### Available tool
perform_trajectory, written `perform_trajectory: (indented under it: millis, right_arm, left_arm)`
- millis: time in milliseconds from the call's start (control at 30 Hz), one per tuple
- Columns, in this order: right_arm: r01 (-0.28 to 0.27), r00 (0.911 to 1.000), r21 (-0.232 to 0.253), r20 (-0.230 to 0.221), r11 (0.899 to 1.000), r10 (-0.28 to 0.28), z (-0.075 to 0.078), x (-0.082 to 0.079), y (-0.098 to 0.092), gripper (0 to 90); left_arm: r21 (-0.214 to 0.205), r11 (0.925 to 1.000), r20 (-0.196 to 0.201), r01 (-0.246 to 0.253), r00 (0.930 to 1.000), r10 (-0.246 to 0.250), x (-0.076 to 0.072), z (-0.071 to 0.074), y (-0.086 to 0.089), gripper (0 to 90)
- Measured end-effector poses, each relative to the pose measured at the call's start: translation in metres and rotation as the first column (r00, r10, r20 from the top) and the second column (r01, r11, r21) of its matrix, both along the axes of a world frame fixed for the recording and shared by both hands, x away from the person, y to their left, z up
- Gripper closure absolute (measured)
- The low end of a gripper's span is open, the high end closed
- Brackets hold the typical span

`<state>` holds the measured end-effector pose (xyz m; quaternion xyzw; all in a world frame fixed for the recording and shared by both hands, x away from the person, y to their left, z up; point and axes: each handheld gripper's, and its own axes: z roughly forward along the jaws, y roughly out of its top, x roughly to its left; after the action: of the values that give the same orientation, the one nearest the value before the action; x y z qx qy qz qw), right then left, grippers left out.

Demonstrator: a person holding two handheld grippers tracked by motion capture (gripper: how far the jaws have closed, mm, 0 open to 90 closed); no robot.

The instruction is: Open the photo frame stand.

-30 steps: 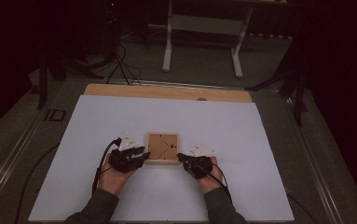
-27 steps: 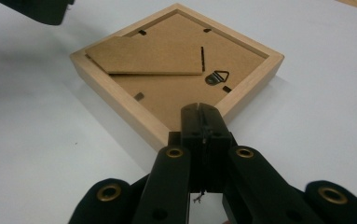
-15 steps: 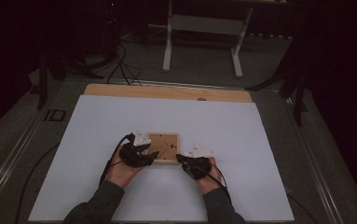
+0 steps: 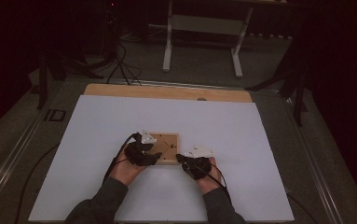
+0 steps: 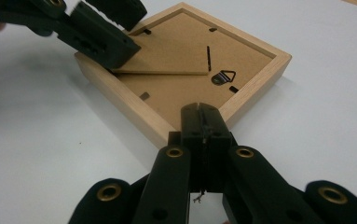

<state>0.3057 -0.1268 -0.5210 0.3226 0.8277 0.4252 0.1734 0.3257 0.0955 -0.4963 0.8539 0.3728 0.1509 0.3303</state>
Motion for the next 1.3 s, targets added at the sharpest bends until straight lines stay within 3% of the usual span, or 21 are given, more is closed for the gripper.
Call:
perform_trajectory:
  millis: [633,1100,1300]
  right_arm:
    - [0.001,1.0000,0.002,-0.001,1.000,-0.001,0.000,0.000,0.000,89.6]
    - [0.000,1.0000,0.001,0.000,1.000,0.000,0.000,0.000,0.000,89.6]
    - [0.002,1.0000,0.003,-0.001,1.000,-0.002,0.000,0.000,0.000,89.6]
  left_arm:
    - [0.031,0.9995,-0.026,0.005,0.9996,-0.004,0.006,-0.003,-0.002,50.0]
    - [0.046,0.9989,-0.069,0.002,0.9976,0.001,0.011,-0.002,-0.005,51.0]
    - [0.012,0.9999,-0.070,-0.005,0.9975,0.006,0.011,0.005,-0.003,50.9]
